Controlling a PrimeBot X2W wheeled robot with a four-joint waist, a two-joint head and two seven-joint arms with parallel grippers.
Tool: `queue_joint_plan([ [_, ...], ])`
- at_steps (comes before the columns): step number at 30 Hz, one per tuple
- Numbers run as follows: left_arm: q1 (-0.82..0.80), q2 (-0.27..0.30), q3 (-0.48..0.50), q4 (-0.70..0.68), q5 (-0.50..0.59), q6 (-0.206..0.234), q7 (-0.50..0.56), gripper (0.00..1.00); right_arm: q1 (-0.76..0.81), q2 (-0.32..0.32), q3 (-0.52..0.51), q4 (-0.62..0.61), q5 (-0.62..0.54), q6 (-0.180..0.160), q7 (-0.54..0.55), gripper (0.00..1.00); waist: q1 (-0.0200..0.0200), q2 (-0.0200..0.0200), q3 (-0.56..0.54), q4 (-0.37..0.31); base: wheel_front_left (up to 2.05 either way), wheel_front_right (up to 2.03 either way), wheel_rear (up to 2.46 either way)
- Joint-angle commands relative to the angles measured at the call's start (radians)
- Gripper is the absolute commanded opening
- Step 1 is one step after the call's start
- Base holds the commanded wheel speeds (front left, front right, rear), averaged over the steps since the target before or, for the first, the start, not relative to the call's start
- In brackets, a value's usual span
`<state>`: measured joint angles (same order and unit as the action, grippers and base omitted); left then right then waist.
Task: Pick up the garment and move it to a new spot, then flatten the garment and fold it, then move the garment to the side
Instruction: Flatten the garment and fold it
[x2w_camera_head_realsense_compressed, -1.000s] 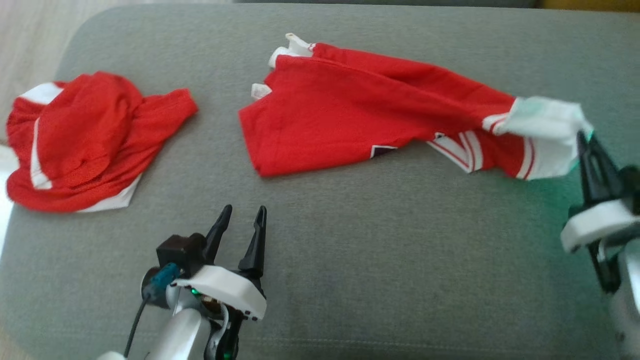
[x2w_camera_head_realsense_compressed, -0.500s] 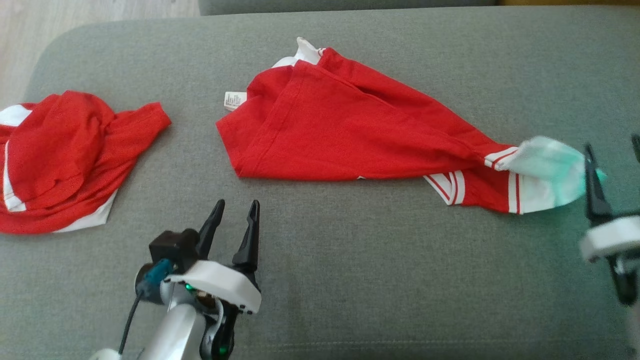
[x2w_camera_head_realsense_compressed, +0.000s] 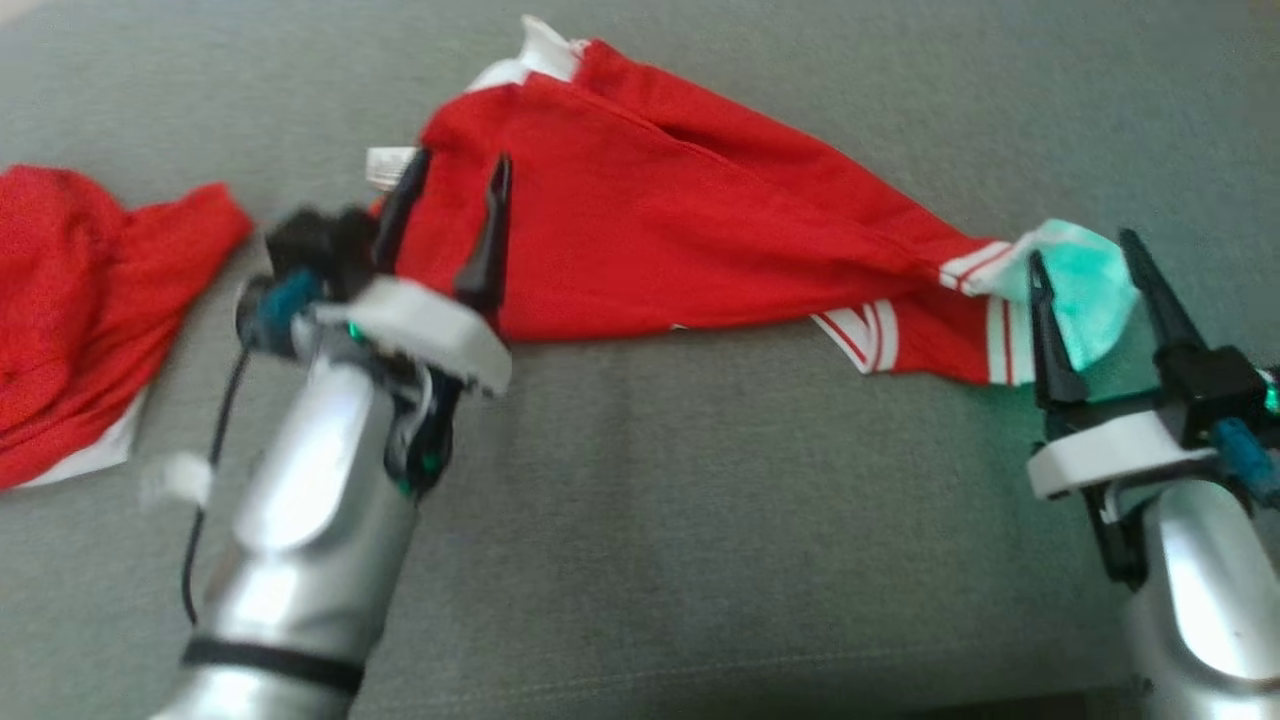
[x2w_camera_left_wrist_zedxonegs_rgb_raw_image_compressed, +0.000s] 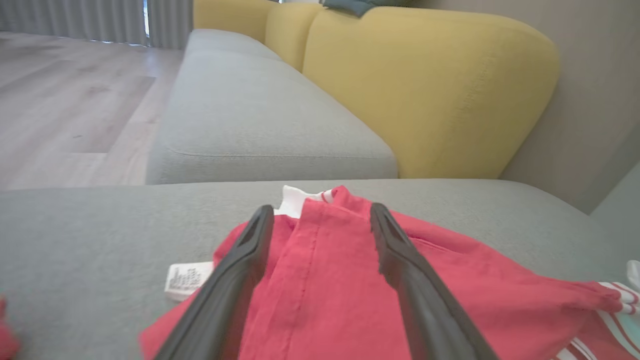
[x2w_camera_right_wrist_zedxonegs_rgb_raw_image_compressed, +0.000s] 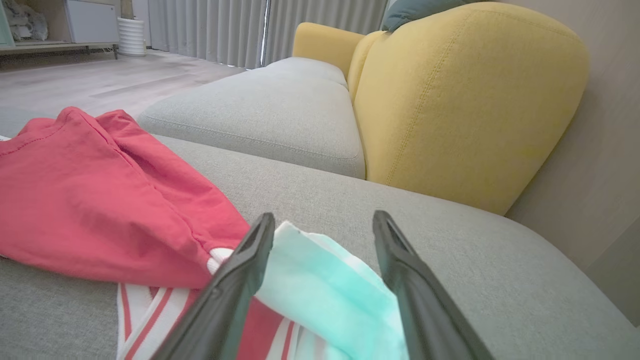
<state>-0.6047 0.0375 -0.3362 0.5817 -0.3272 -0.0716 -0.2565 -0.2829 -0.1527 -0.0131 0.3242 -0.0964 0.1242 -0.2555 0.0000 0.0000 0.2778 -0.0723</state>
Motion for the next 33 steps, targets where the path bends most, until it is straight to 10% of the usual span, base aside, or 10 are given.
queue_joint_plan([
  [1,-0.011,0.013,0.032,-0.044,0.007,0.002,-0.005,1.00,-0.033,-0.007,0.015,-0.034,0.007,0.007,-0.006,1.00,0.0000,0.0000,0.023,-0.024,0.00,0.00,0.00],
  [11,-0.263,0.050,0.025,0.275,-0.011,-0.052,-0.005,1.00,-0.093,0.052,0.083,-0.080,0.018,0.007,-0.006,1.00,0.0000,0.0000,0.119,-0.133,0.00,0.00,0.00],
  [30,-0.367,0.068,-0.034,0.394,-0.117,-0.059,-0.005,1.00,-0.108,0.077,0.108,-0.088,0.030,0.007,-0.006,1.00,0.0000,0.0000,0.150,-0.147,0.00,0.00,0.00],
  [31,-0.370,0.071,-0.042,0.387,-0.126,-0.059,-0.005,0.92,-0.109,0.077,0.109,-0.088,0.031,0.007,-0.006,1.00,0.0000,0.0000,0.151,-0.147,0.00,0.00,0.00],
  [33,-0.371,0.078,-0.061,0.370,-0.140,-0.059,-0.005,0.19,-0.109,0.077,0.107,-0.088,0.033,0.007,-0.006,1.00,0.0000,0.0000,0.153,-0.146,0.00,0.00,0.00],
])
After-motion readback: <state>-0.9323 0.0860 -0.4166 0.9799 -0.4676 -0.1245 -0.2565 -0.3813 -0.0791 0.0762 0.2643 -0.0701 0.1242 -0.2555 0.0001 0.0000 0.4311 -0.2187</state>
